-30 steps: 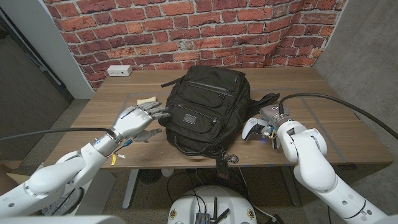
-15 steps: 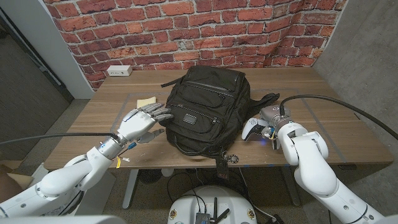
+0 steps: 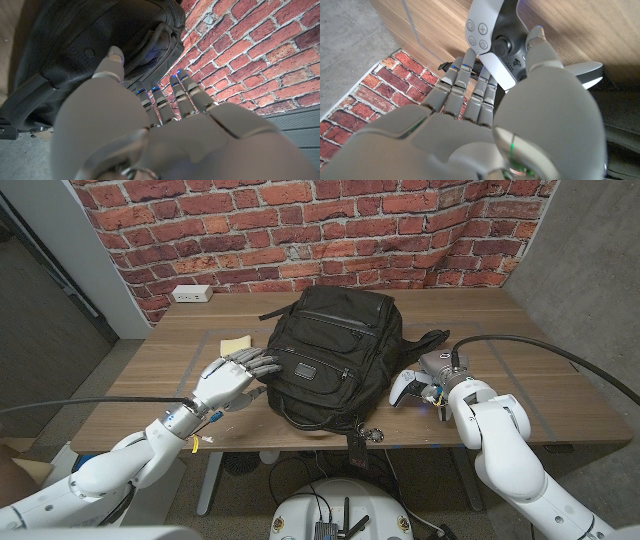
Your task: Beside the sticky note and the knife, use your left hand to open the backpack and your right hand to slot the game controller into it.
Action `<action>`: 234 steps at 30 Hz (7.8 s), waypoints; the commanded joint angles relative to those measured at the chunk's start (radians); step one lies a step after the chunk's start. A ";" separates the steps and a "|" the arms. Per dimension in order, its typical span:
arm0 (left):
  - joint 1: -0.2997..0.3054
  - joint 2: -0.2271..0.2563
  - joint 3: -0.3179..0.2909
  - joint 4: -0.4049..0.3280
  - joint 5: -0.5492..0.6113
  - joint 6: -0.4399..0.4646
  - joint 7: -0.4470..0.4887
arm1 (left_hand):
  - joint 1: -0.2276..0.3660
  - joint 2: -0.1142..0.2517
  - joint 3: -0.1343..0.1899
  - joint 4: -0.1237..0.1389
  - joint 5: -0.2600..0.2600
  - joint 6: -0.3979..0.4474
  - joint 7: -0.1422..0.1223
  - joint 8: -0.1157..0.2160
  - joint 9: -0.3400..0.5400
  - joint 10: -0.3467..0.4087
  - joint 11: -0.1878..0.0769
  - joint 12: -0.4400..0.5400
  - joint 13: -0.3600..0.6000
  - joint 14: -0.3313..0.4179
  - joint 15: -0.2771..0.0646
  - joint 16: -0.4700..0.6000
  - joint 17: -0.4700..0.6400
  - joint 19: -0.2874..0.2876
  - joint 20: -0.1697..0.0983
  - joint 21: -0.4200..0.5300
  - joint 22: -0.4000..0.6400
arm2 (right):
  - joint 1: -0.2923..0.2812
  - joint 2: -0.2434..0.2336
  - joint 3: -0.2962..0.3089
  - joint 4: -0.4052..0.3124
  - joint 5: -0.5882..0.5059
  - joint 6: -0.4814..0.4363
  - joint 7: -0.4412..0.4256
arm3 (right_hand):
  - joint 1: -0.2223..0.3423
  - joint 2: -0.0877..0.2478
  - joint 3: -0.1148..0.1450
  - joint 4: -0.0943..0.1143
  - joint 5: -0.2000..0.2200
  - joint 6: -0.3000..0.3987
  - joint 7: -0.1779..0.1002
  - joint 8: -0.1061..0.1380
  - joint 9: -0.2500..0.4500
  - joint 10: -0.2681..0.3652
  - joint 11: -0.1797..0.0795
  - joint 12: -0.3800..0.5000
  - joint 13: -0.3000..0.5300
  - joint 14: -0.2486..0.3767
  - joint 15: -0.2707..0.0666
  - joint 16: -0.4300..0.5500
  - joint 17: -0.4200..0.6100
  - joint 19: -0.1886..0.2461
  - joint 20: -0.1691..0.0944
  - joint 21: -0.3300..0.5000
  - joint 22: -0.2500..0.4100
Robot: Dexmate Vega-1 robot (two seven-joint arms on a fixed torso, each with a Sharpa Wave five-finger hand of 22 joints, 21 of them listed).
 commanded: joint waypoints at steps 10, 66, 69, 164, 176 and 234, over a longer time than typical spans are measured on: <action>-0.112 0.025 0.129 0.027 -0.023 0.045 0.049 | 0.062 0.027 0.018 0.005 0.003 0.085 0.010 0.020 0.000 0.085 0.004 0.019 0.003 0.066 -0.182 0.011 0.004 0.029 -0.163 0.011 0.007 | -0.025 0.023 0.012 -0.012 -0.026 0.010 -0.014 | 0.119 0.133 0.001 0.004 0.009 0.075 -0.065 0.006 0.003 0.112 -0.098 0.003 0.003 0.085 -0.234 0.000 0.049 0.010 -0.138 0.003 0.002; -0.190 0.035 0.163 -0.058 -0.050 0.089 -0.026 | 0.033 0.113 0.092 0.008 -0.010 0.530 0.003 0.034 0.007 0.573 0.001 0.022 0.012 0.520 -0.196 0.013 0.008 0.166 -0.157 0.021 0.011 | -0.126 0.040 0.059 -0.063 -0.065 0.024 -0.094 | 0.128 0.141 -0.007 0.001 0.012 0.085 -0.069 0.006 0.003 0.127 -0.098 -0.007 0.012 0.098 -0.234 -0.014 0.057 0.015 -0.139 0.003 0.002; -0.192 0.034 0.158 -0.067 -0.066 0.086 -0.048 | 0.032 0.111 0.094 0.007 -0.010 0.532 0.003 0.034 0.007 0.579 0.000 0.021 0.011 0.529 -0.196 0.014 0.008 0.170 -0.157 0.022 0.011 | -0.129 0.044 0.059 -0.071 -0.073 0.031 -0.089 | 0.129 0.141 -0.007 0.000 0.012 0.085 -0.069 0.006 0.003 0.127 -0.098 -0.008 0.012 0.099 -0.235 -0.014 0.058 0.015 -0.139 0.003 0.002; -0.328 -0.236 0.081 -0.151 -0.372 0.002 -0.304 | 0.008 0.103 0.126 0.005 -0.011 0.557 0.017 0.033 0.013 0.672 0.002 0.014 0.013 0.640 -0.196 0.010 0.008 0.200 -0.159 0.020 0.011 | -0.225 0.193 -0.004 -0.210 -0.239 0.190 -0.120 | 0.138 0.152 -0.025 0.002 0.017 0.098 -0.070 0.004 0.004 0.145 -0.098 -0.031 0.028 0.115 -0.236 -0.038 0.075 0.022 -0.136 0.006 0.003; -0.372 -0.259 0.094 -0.129 -0.400 -0.026 -0.307 | 0.007 0.103 0.129 0.004 -0.011 0.559 0.020 0.033 0.013 0.675 0.002 0.013 0.013 0.645 -0.196 0.010 0.009 0.203 -0.159 0.020 0.011 | -0.227 0.204 -0.024 -0.218 -0.253 0.194 -0.116 | 0.140 0.153 -0.026 0.001 0.017 0.103 -0.069 0.005 0.003 0.149 -0.098 -0.033 0.029 0.116 -0.235 -0.042 0.076 0.031 -0.137 0.010 0.005; -0.517 -0.391 0.169 -0.096 -0.458 0.022 -0.318 | 0.011 0.094 0.137 0.001 -0.010 0.568 0.024 0.033 0.015 0.688 0.002 0.012 0.014 0.664 -0.197 0.011 0.010 0.228 -0.159 0.024 0.012 | -0.314 0.280 -0.116 -0.253 -0.329 0.187 -0.161 | 0.125 0.158 -0.041 0.007 0.019 0.120 -0.066 0.007 0.003 0.179 -0.099 -0.038 0.039 0.126 -0.234 -0.061 0.083 0.045 -0.141 0.016 0.007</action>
